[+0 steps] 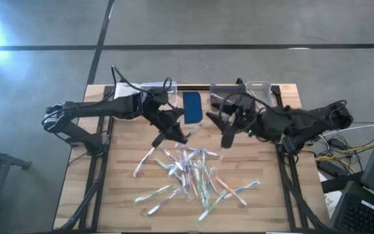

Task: Pick & Place Toothbrushes
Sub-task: Put the purple toothbrush into the black bin

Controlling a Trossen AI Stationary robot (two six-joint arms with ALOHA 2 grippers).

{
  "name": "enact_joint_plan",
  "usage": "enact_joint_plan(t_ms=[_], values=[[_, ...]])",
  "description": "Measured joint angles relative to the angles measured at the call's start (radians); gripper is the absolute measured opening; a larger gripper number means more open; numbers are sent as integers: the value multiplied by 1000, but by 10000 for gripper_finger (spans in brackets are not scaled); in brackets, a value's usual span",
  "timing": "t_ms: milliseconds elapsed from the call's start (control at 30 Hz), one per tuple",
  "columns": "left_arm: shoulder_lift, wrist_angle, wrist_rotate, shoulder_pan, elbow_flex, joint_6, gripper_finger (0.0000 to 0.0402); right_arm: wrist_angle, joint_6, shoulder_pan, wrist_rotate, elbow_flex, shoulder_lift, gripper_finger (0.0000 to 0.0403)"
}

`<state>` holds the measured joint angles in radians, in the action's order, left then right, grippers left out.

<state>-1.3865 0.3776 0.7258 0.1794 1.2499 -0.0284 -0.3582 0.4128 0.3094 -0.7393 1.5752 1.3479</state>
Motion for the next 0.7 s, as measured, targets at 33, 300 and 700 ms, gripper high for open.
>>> enact_joint_plan(t_ms=[33, 300, 700], values=[[0, 95, -2, 2, 17, -59, 20, -71, 39, -9, 2, 27, 3, 216], [-8, 646, -273, 3, 161, -394, 20, -379, 156, -65, 116, 162, 39, 241], [-40, 968, -544, 6, 268, -447, 21, -402, 123, -101, 296, 160, 127, 220]])
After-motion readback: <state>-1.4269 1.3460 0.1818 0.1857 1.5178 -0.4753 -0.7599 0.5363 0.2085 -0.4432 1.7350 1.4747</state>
